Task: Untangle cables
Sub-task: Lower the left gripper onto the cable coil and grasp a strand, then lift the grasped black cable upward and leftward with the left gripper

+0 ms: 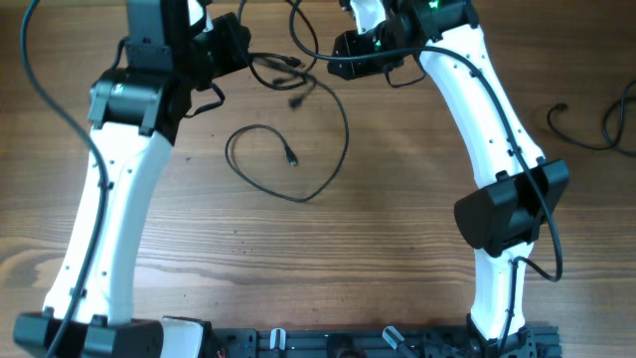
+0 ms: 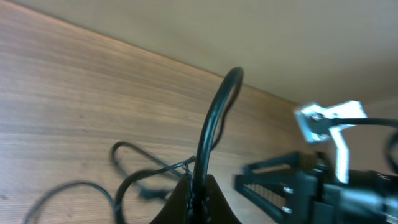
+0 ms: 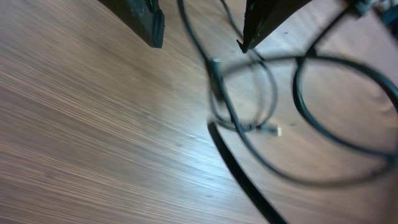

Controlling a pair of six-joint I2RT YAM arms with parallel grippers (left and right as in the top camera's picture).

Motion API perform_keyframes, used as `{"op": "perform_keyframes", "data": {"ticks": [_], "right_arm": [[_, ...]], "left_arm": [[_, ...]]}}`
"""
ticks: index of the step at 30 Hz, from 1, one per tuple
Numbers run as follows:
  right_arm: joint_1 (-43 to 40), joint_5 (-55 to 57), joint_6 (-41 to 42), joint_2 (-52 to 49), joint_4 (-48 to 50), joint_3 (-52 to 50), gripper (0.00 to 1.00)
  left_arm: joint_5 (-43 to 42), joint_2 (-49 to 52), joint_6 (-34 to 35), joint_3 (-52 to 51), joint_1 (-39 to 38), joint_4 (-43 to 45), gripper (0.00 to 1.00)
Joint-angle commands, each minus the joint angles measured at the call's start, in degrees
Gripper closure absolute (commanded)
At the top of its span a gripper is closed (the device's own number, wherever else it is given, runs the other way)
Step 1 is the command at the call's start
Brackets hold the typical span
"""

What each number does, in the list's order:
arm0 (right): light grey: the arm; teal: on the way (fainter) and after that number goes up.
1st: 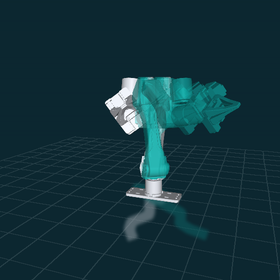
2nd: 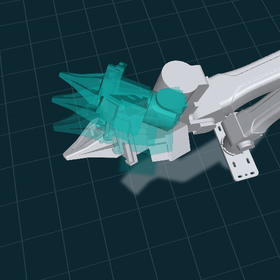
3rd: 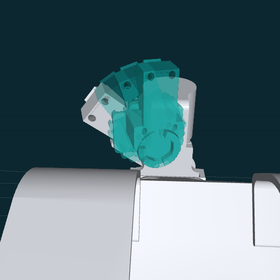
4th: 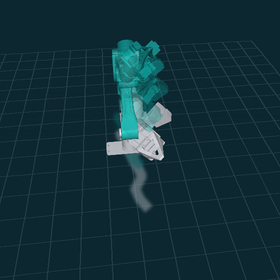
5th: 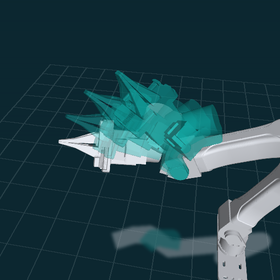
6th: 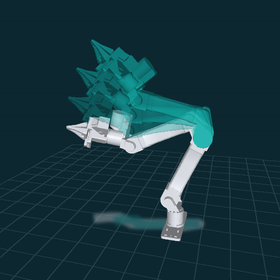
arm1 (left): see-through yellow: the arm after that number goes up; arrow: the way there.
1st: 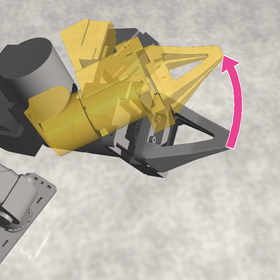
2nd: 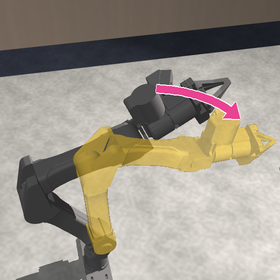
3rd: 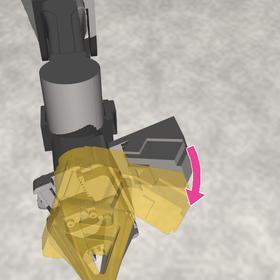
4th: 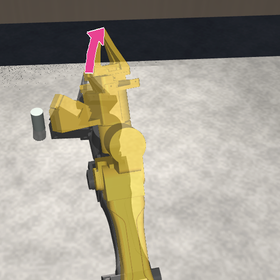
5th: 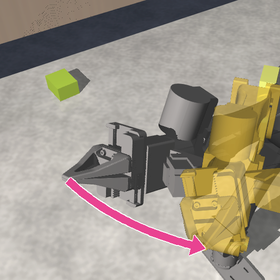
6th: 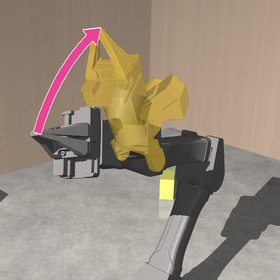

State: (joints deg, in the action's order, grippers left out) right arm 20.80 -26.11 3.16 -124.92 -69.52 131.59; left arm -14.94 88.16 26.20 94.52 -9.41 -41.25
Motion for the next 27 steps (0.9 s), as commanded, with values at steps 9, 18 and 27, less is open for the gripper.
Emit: {"op": "perform_keyframes", "data": {"ticks": [9, 18, 27], "right_arm": [[-0.02, -14.27, -11.17, 1.22, -1.99, -0.04, 0.44], [0.42, -14.71, -12.24, -0.35, -0.37, -0.04, 0.29], [1.03, -14.47, -15.21, -1.33, 0.24, -0.04, 0.28]], "left_arm": [[-6.58, -1.16, 27.3, 0.22, 6.73, -3.65, 0.96], [-14.19, -1.16, 52.63, 0.22, 6.75, -5.35, 0.96], [-17.46, -1.18, 74.51, 0.22, 6.75, -5.18, 0.96]]}}
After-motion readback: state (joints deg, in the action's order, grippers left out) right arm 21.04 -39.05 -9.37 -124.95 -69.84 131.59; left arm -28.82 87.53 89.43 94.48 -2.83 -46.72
